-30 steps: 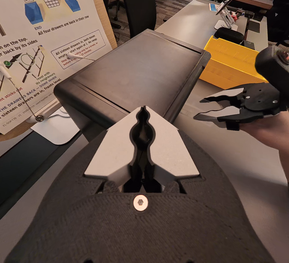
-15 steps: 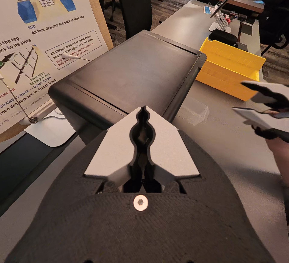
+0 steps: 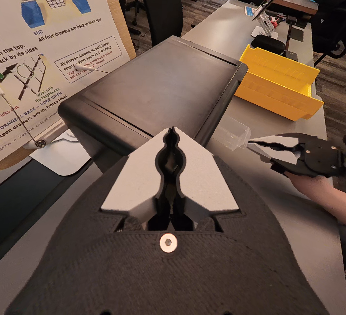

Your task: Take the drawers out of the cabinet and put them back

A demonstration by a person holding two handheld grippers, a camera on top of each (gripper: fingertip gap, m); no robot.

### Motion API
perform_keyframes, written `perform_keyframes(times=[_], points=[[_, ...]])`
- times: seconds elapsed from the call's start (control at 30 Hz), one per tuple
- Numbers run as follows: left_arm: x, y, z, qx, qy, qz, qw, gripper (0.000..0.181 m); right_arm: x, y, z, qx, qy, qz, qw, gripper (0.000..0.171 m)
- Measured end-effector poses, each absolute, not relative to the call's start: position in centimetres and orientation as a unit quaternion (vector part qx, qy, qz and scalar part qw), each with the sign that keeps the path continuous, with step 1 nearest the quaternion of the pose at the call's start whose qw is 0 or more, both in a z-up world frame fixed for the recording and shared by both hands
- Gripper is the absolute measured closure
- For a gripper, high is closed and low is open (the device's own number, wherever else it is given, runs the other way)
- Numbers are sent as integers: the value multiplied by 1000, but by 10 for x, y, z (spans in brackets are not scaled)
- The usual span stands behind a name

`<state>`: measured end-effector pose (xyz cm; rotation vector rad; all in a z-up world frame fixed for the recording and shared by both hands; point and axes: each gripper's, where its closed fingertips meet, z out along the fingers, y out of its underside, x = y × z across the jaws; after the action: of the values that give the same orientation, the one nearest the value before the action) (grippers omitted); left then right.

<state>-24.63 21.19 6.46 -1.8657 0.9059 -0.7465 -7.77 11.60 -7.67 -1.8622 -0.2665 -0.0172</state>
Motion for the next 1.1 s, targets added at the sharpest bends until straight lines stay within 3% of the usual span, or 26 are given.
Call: perform_keyframes(times=[1.1], points=[[-244, 212, 64, -752, 371, -305, 451, 181, -77, 199, -78, -797, -132, -36, 589, 171]])
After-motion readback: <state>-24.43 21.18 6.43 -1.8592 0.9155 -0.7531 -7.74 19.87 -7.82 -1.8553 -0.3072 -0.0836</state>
